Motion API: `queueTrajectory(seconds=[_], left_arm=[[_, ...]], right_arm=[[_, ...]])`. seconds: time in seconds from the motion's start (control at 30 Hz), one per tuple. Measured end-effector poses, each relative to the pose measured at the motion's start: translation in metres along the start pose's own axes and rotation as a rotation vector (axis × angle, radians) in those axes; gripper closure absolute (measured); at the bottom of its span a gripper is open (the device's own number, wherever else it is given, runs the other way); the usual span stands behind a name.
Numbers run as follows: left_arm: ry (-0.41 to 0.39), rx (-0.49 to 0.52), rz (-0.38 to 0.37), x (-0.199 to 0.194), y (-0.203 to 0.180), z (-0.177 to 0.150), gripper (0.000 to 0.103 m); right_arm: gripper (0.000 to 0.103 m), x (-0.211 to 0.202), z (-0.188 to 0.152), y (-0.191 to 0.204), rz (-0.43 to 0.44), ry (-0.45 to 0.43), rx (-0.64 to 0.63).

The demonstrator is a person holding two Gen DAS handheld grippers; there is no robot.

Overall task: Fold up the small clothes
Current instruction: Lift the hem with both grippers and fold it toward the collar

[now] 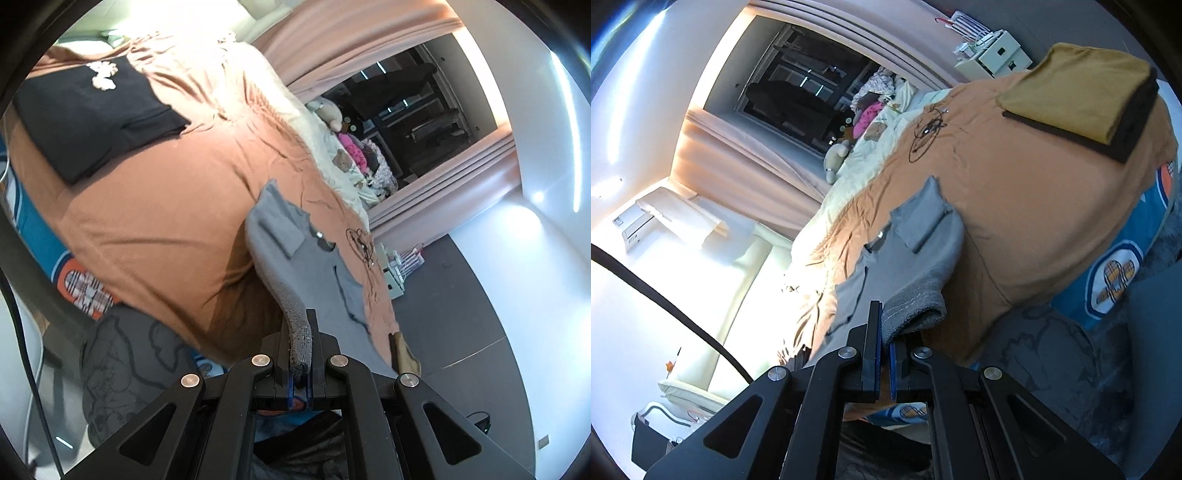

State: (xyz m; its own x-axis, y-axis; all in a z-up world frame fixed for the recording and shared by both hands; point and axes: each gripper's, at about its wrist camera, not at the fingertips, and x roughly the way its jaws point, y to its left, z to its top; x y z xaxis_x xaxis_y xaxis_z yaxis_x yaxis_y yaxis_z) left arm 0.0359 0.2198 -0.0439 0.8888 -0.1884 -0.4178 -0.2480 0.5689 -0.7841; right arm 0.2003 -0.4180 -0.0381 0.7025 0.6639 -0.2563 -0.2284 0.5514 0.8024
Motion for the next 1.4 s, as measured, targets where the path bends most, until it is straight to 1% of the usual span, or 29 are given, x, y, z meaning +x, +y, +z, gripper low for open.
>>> queueTrajectory(seconds=[0.13,0.23,0.37,0.4,0.47,0.5,0.53,0.63,0.97,1.13,1.23,1.4], left_arm=[[-0.016,0.045,-0.001,0.011,-0.016,0.023,0.099],[-0.008,0.049,0.003,0.029,-0.023,0.042,0.099],[0.004,0.070,0.010,0.058,-0.036,0.075,0.099],[0.003,0.077,0.015,0.066,-0.039,0.084,0.099],[0.005,0.094,0.034,0.084,-0.045,0.099,0.099],[0.008,0.101,0.039,0.093,-0.048,0.106,0.099],[0.011,0.108,0.046,0.102,-0.050,0.113,0.099],[0.023,0.109,0.070,0.131,-0.052,0.133,0.099],[0.066,0.107,0.157,0.229,-0.048,0.188,0.099],[0.095,0.121,0.229,0.288,-0.040,0.215,0.099],[0.118,0.139,0.263,0.318,-0.033,0.224,0.099],[0.170,0.149,0.340,0.375,-0.010,0.237,0.099]], right_arm=[[0.103,0.015,0.017,0.008,0.014,-0.013,-0.041],[0.103,0.039,0.031,0.015,0.002,-0.013,-0.071],[0.103,0.075,0.056,0.019,-0.010,0.000,-0.089],[0.103,0.076,0.058,0.020,-0.012,0.000,-0.092],[0.103,0.097,0.073,0.024,-0.040,-0.002,-0.105],[0.103,0.100,0.076,0.026,-0.046,0.000,-0.108],[0.103,0.113,0.083,0.027,-0.063,0.003,-0.116],[0.103,0.143,0.100,0.029,-0.080,0.021,-0.113],[0.103,0.242,0.152,0.040,-0.176,0.073,-0.145],[0.103,0.303,0.177,0.042,-0.236,0.115,-0.164],[0.103,0.340,0.189,0.039,-0.279,0.138,-0.171],[0.103,0.391,0.198,0.032,-0.343,0.173,-0.162]])
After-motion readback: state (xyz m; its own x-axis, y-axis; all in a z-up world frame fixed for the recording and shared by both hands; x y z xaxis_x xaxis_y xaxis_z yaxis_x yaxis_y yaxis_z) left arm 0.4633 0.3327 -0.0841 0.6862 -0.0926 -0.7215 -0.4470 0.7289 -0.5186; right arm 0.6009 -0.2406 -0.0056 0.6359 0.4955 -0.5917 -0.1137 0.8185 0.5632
